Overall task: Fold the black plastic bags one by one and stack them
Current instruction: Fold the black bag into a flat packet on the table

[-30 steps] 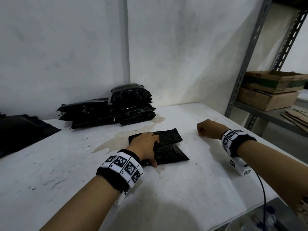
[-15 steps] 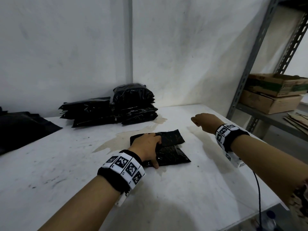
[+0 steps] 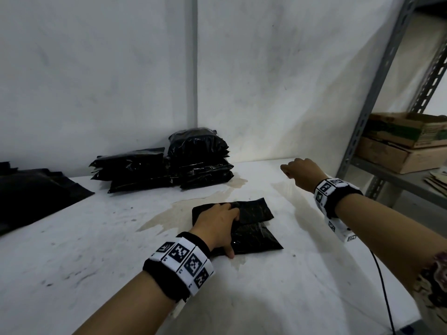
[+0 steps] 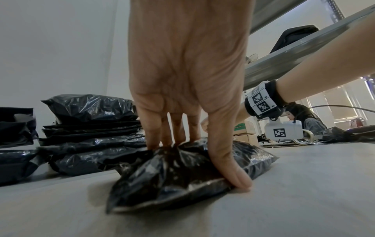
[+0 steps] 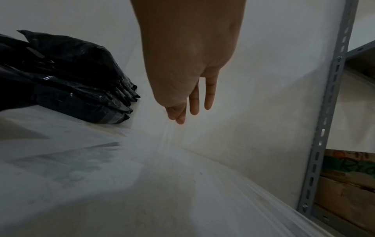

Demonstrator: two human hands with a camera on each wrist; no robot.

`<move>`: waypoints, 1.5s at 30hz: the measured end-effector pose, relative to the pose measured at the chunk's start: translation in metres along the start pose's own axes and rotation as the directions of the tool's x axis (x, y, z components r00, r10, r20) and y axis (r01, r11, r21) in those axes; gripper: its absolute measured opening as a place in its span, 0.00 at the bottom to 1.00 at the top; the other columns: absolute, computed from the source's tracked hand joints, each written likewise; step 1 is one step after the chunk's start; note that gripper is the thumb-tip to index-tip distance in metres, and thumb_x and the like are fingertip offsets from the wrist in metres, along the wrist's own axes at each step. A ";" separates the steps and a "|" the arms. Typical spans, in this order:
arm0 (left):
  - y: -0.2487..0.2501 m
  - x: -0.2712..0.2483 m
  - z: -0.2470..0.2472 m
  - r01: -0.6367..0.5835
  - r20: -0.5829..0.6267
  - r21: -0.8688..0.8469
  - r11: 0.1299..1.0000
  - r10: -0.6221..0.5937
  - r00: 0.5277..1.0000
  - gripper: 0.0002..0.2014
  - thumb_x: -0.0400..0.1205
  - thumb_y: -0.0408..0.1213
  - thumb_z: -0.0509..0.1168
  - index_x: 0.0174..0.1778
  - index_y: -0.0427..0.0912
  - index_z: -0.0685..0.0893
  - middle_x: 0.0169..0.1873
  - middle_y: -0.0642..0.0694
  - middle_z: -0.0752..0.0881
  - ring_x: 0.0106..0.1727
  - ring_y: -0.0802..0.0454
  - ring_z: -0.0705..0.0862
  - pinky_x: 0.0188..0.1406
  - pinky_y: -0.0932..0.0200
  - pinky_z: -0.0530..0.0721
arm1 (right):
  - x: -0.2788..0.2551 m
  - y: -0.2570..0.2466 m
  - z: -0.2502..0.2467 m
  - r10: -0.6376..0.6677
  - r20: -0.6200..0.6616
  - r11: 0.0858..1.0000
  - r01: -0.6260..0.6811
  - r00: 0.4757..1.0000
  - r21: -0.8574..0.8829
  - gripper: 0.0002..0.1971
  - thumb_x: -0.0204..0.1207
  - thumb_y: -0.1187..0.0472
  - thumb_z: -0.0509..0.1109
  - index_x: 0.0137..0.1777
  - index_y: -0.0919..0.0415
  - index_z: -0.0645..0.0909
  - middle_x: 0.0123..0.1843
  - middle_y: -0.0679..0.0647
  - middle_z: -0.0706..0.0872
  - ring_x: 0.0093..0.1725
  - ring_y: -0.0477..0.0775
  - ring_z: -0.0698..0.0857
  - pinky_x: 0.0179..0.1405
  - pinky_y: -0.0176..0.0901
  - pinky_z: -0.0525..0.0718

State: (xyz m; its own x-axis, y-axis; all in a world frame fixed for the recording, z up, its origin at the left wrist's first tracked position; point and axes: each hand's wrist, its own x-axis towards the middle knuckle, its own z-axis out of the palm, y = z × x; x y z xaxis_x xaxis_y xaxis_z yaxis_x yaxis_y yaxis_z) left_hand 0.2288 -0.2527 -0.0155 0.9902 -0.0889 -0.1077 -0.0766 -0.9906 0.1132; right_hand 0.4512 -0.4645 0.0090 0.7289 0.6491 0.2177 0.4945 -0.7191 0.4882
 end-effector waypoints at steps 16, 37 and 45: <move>0.001 -0.002 -0.001 -0.010 -0.008 0.015 1.000 0.010 1.000 0.41 0.64 0.49 0.81 0.70 0.48 0.70 0.65 0.49 0.73 0.66 0.49 0.70 0.60 0.54 0.75 | 0.048 0.019 -0.065 0.123 -0.209 0.990 -0.107 0.970 0.087 0.17 0.74 0.77 0.58 0.59 0.62 0.75 0.52 0.62 0.82 0.51 0.65 0.82 0.36 0.48 0.68; -0.001 -0.004 0.000 -0.020 -0.008 0.007 1.000 0.020 1.000 0.41 0.65 0.48 0.81 0.71 0.46 0.69 0.66 0.48 0.72 0.67 0.48 0.70 0.61 0.53 0.74 | 0.059 0.023 -0.078 0.284 -0.323 0.954 -0.232 0.902 0.192 0.17 0.70 0.81 0.61 0.56 0.65 0.76 0.45 0.65 0.81 0.46 0.68 0.80 0.32 0.50 0.67; 0.000 -0.002 0.001 -0.016 -0.006 0.009 1.000 0.017 1.000 0.41 0.65 0.47 0.81 0.72 0.46 0.69 0.67 0.47 0.72 0.67 0.48 0.70 0.61 0.53 0.73 | 0.067 0.044 -0.128 0.285 -0.436 0.947 -0.179 0.854 0.268 0.19 0.72 0.79 0.59 0.62 0.68 0.75 0.52 0.71 0.78 0.45 0.72 0.82 0.34 0.55 0.74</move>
State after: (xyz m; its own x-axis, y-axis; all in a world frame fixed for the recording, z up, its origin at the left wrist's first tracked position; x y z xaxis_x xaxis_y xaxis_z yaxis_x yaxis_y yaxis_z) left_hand 0.2265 -0.2530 -0.0163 0.9895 -0.1047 -0.1000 -0.0941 -0.9900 0.1055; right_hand 0.4613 -0.4207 0.1529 0.5569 0.4573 0.6933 0.4640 -0.8637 0.1970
